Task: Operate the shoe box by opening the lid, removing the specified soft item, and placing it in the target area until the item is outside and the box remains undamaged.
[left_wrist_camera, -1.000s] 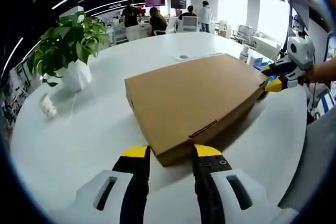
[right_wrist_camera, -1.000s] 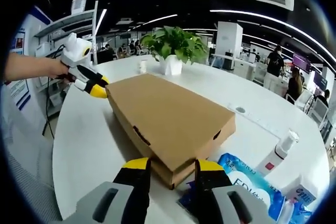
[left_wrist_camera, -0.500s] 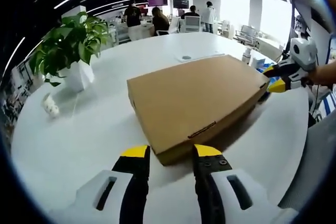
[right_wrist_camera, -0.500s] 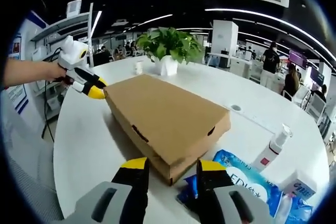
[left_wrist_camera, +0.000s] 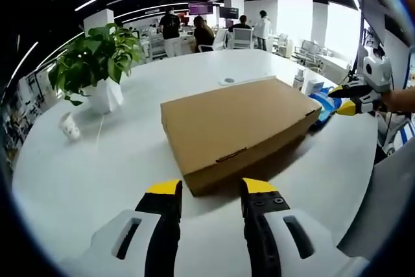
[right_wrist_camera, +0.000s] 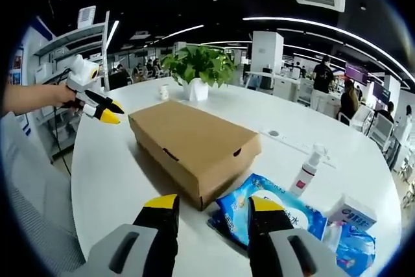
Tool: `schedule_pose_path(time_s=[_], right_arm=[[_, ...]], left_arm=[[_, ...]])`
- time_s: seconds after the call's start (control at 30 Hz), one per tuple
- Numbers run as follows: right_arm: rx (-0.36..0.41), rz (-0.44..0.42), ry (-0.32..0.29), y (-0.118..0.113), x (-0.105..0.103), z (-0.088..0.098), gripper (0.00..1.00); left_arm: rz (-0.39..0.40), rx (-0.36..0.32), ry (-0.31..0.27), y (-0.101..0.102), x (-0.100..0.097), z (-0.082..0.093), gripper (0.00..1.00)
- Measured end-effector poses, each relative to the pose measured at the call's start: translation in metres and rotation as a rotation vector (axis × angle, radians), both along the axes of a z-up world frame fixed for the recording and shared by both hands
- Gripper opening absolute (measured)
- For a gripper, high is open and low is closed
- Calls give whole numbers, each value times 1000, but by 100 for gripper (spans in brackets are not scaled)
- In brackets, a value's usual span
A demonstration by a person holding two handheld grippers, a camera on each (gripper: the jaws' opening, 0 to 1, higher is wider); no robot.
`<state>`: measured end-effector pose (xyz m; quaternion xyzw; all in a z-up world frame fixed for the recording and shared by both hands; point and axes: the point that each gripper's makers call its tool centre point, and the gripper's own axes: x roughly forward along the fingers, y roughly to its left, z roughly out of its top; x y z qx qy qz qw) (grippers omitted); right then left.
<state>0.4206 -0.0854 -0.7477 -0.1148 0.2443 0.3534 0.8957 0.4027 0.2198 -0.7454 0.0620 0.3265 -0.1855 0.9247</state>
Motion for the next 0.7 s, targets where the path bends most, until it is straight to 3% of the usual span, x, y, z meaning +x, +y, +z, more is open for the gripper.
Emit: schedule_pose_path(time_s=[0.1,0.33,0.7], right_arm=[[4,-20,-1,-9,-7,4,46],[-71,-30,-39,-33,-27,7,57],[0,-174,-8,-74,-55,17,71]], left_arm=[[5,-14,-2,-3,-10,4,41],[-14,-50,-58,-18,-33,26,47],[-17,-76,-103,-33,-63,45,55]])
